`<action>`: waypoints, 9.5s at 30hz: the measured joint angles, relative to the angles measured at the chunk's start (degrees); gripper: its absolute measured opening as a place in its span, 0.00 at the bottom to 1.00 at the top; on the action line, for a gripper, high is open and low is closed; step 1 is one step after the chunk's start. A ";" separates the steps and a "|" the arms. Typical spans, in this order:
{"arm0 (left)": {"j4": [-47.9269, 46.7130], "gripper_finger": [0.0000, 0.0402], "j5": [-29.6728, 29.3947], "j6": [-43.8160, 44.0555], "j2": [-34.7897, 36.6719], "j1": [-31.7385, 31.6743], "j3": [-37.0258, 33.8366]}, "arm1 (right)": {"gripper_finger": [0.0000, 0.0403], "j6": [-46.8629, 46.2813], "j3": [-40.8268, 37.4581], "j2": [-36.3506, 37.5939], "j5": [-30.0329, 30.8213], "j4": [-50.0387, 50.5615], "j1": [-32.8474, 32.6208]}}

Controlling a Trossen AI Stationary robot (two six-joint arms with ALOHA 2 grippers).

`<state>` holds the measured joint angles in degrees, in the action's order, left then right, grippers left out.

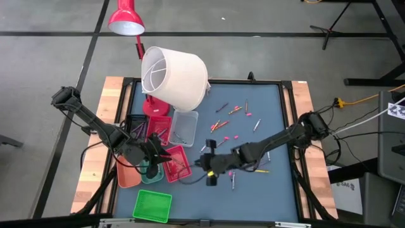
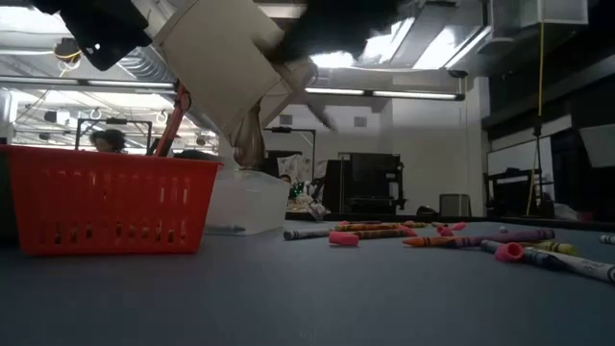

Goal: Sort crayons
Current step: Put the gray crayon into the green bin, then put the violet crayon into the black bin

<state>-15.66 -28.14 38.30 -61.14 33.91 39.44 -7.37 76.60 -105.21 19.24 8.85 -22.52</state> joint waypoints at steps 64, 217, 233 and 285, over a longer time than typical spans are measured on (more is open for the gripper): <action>25.09 0.02 -3.63 -34.14 -0.02 -3.19 0.00 | 0.05 13.62 0.00 0.13 -9.85 -38.74 6.81; 3.57 0.24 -13.67 -0.17 -0.02 5.13 0.00 | 0.05 9.13 1.49 2.45 2.73 -3.23 0.50; 23.54 0.24 -12.55 -25.48 -0.02 -2.70 0.00 | 0.05 9.20 1.49 2.45 2.64 -12.27 6.18; 22.07 0.03 -9.68 -24.02 -0.02 -5.88 0.02 | 0.33 9.17 1.49 2.45 2.17 -9.56 6.03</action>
<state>6.41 -37.82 14.29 -61.17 28.03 39.46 1.80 78.08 -102.76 21.41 -0.71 -16.49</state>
